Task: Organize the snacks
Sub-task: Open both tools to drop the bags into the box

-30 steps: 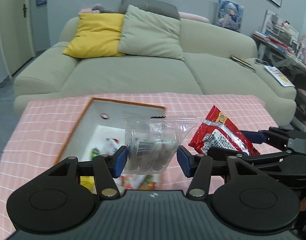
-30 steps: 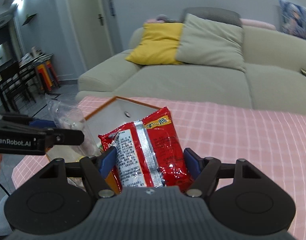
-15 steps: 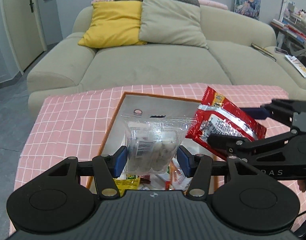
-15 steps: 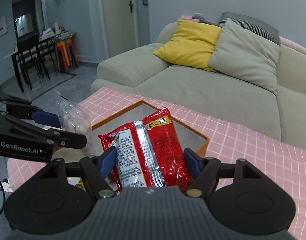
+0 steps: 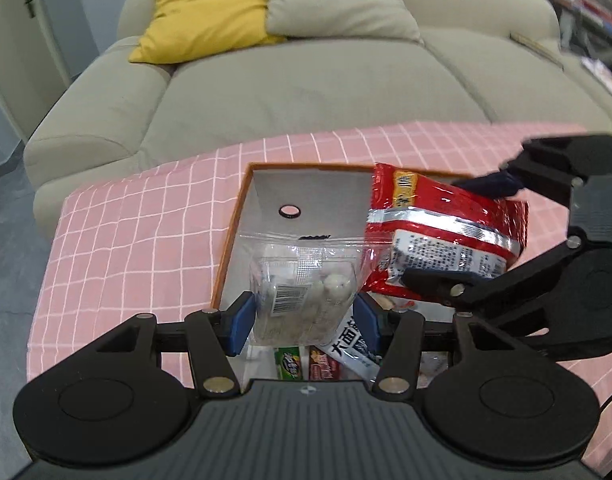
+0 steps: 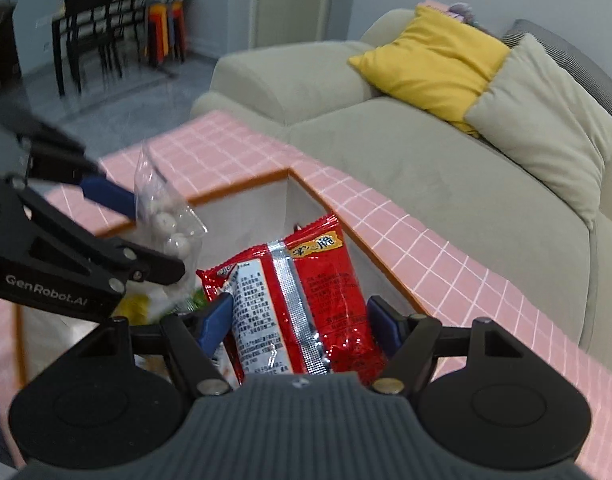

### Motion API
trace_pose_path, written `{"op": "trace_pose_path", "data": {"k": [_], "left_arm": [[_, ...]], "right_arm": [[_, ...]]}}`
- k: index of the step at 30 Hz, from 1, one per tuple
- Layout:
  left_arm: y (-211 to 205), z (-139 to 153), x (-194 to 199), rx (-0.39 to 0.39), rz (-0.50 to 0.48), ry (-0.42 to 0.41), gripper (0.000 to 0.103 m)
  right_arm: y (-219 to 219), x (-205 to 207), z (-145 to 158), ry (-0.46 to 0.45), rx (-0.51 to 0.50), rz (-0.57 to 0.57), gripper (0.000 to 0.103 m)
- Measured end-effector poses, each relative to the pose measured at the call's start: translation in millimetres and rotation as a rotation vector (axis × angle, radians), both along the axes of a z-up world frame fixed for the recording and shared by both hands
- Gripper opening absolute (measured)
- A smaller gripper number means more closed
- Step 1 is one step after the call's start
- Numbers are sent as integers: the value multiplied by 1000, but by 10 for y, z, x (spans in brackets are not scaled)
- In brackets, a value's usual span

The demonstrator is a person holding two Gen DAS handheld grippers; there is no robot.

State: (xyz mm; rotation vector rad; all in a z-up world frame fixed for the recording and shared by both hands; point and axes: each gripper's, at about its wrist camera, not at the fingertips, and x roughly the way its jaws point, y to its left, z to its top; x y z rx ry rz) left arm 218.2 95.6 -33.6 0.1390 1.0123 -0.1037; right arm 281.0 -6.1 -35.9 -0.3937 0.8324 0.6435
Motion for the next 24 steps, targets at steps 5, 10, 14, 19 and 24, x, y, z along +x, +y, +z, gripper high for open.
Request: {"op": "trace_pose_path", "data": {"k": [5,10,14,19,24], "left_arm": [[-61,-181,156,43,-51,59,61],[-54,-367,285,73,-56,113,61],[-50,-489,339,102,-52,146,61],[-79,-538,394,123,-39,163,62],[-77,-540,417,149,-29,163,63]], "right_arm": [[118,68,-224,6,-73,71,70],[208,132,-396,23,-118,101,70],[247,189,-550,47,-146,93,70],[273,227,-640,61,-153,69,70],[276,217,-629,54,-155,61,77]]}}
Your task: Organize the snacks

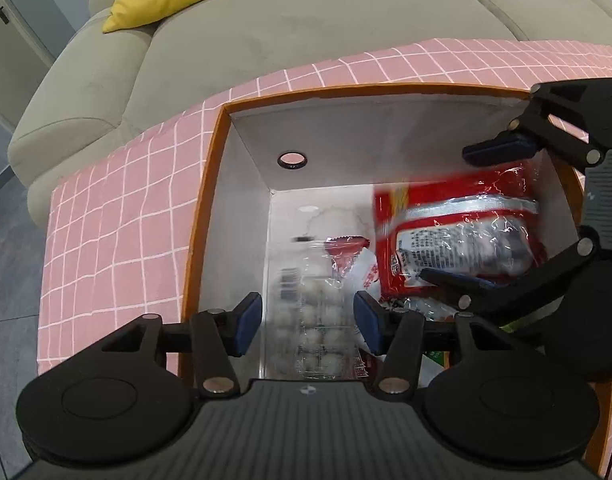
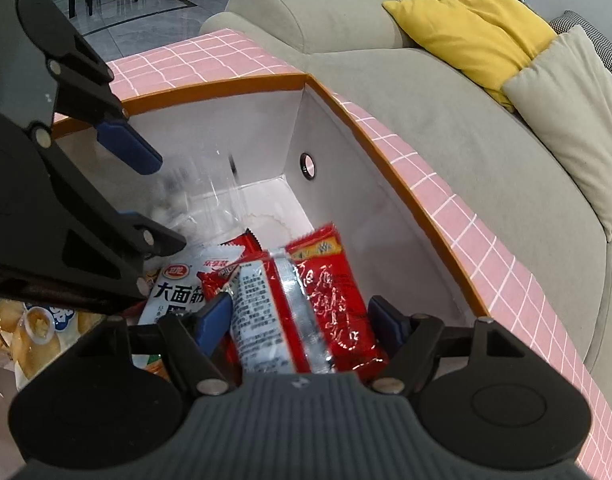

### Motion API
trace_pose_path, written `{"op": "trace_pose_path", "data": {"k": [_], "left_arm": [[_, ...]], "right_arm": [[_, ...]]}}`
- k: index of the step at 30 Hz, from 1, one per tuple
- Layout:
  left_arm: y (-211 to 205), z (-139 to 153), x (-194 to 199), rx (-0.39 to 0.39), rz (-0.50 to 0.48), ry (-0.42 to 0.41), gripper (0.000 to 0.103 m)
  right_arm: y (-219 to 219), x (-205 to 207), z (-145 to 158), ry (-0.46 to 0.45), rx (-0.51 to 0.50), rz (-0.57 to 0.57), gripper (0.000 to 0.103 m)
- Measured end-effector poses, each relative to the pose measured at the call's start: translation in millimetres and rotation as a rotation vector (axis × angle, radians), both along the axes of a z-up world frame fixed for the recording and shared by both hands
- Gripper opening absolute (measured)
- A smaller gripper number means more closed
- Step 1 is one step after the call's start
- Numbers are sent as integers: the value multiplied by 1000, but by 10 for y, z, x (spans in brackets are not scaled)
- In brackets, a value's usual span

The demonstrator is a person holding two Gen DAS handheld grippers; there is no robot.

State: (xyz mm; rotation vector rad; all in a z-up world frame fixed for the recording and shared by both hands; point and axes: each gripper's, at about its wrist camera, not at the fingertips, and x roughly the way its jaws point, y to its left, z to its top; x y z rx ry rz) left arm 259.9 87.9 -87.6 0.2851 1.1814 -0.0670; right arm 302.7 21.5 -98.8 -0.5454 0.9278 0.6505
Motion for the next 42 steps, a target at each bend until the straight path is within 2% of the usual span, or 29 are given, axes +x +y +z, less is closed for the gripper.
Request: {"op": "trace_pose_path", "data": {"k": [2,4,10,17,23,27,30,37,42], "left_arm": [[15,38,-13,-3,6,-7,64],[37,93,-30,-13,14,-20,69],[47,322,-142,-49,20,-63,71],[23,633,-331,-76,5,-126,71],[3,906,-565,-109,-28,-189,71],[-68,1106,-773,-92,-55,-283,61],[-123,1236,-947,-70,-61,-381,61],[-282,1441,-1277,-96,-159,-495,61],[-331,1511,-1477,-123,-45,-542,63]], "right_arm": [[1,1,28,-12,0,-10,83],[-29,10,57,-21,-1,-24,88],[-136,23,233,-21,16,-82,92],[-313,-80,600,-48,91,-150,97],[-534,-415,941,-120,171,-212,99],[-708,-657,1075,-158,209,-260,99],[-840,-854,1165,-170,253,-297,99],[-1112,-1317,1378,-206,346,-389,99],[-1282,-1639,1460,-204,415,-469,99]]}}
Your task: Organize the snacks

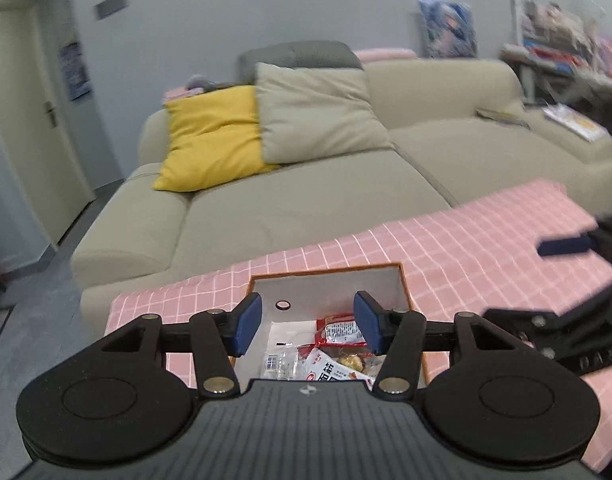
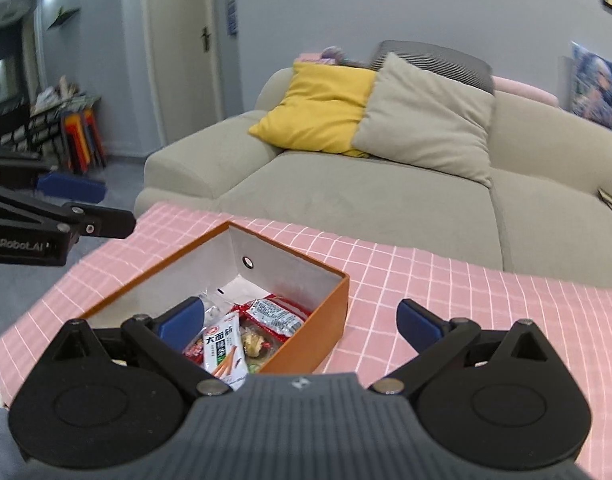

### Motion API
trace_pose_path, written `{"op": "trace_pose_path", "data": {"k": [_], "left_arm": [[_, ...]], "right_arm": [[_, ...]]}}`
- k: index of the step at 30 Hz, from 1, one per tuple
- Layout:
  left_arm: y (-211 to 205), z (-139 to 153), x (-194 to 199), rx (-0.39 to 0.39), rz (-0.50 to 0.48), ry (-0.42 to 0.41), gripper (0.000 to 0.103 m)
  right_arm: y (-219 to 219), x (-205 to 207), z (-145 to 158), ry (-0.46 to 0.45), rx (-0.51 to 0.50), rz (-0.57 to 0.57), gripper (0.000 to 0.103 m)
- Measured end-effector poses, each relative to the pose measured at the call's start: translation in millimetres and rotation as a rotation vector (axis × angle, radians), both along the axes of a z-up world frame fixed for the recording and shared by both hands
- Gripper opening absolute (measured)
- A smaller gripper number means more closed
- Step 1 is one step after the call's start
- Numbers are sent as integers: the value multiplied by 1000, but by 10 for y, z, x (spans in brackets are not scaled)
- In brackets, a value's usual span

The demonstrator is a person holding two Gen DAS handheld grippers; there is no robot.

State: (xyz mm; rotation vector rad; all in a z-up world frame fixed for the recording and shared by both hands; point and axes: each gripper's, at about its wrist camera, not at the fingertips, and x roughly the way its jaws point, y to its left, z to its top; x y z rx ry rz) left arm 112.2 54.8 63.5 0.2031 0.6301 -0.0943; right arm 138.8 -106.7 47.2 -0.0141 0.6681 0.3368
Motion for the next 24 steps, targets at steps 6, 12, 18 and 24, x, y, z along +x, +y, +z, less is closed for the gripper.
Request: {"op": "trace_pose_path", "data": {"k": [6,12,18,24], "left_arm": [[-42,37,-332,-111,96,-59,63],[-209,-18,-671,-115,94,-74,70],[-274,-169,-917,-183,101,-44,73],[-238,-370,-971,-226,135,22,74]], "right_arm": [[-178,-380,25,37,59,-79,99],[-310,-791,31,16,42,-147,99],[-335,-1083,-21,-10,4,-178,99],[-315,-1242,-99,-23,-37,-195,99]]}}
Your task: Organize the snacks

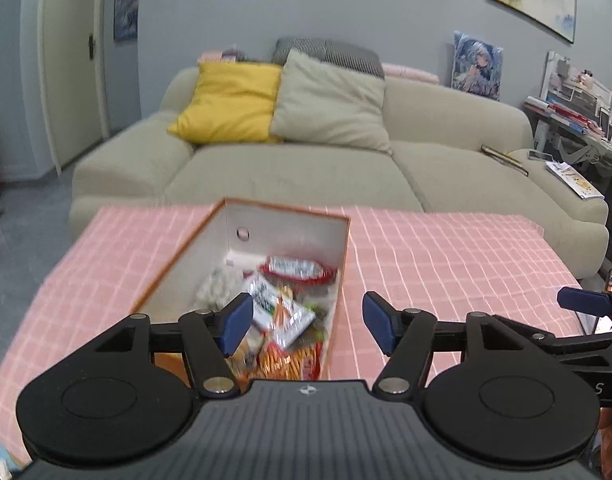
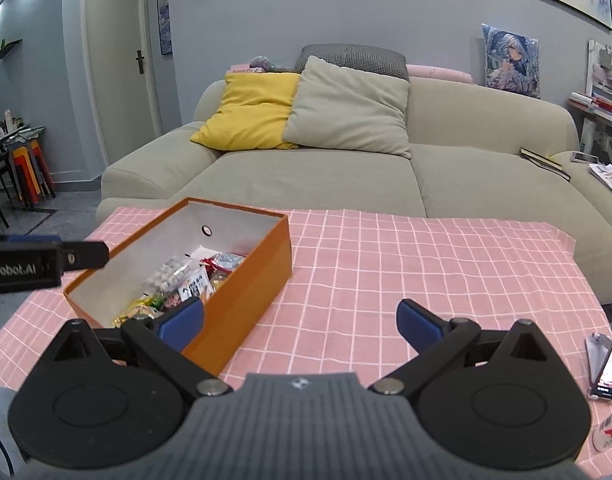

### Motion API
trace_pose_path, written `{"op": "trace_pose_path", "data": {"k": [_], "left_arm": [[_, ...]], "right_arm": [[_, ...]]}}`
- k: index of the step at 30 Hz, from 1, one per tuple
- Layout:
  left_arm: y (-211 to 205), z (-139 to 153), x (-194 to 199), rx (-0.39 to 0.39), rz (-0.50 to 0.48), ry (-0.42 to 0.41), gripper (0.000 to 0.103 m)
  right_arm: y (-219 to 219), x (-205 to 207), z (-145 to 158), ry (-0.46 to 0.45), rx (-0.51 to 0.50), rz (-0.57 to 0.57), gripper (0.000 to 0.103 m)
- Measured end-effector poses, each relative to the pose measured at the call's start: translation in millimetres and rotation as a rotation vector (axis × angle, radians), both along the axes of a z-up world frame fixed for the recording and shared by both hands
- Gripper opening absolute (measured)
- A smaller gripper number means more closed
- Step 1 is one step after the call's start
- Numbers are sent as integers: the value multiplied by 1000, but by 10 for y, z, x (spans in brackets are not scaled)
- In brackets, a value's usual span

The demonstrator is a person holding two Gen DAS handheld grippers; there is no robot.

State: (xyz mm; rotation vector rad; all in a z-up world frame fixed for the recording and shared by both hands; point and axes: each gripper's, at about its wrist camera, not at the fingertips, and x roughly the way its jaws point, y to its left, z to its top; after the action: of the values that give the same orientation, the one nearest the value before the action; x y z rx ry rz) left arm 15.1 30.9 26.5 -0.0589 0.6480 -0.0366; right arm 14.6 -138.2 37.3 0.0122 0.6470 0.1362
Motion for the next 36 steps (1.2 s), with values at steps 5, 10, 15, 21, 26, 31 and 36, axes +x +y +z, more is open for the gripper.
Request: {"op": "trace_pose_path", "data": {"k": [5,10,15,21,26,31,36], "left_arm": [[42,-65,20,-14,15,26,74],[29,-130,43,26,49,46,74],[11,-173,59,37,55,75,74],[15,-179,58,39,65,80,74],[10,-165,42,51,68,80,75],[19,-148,33,60,75,77,80],[-1,-133,23,74,77,70,85]], "right_arm": [[54,-4,-52,9,-17,12,99],[95,33,-94,17,-21,26,99],[123,53,-117,23,-18,31,99],[142,55,-126,22,-17,33,99],[150,43,-132,18,-16,38,99],[145,27,-121,10,-17,42,99],[148,22,-113,7,-19,42,99]]}}
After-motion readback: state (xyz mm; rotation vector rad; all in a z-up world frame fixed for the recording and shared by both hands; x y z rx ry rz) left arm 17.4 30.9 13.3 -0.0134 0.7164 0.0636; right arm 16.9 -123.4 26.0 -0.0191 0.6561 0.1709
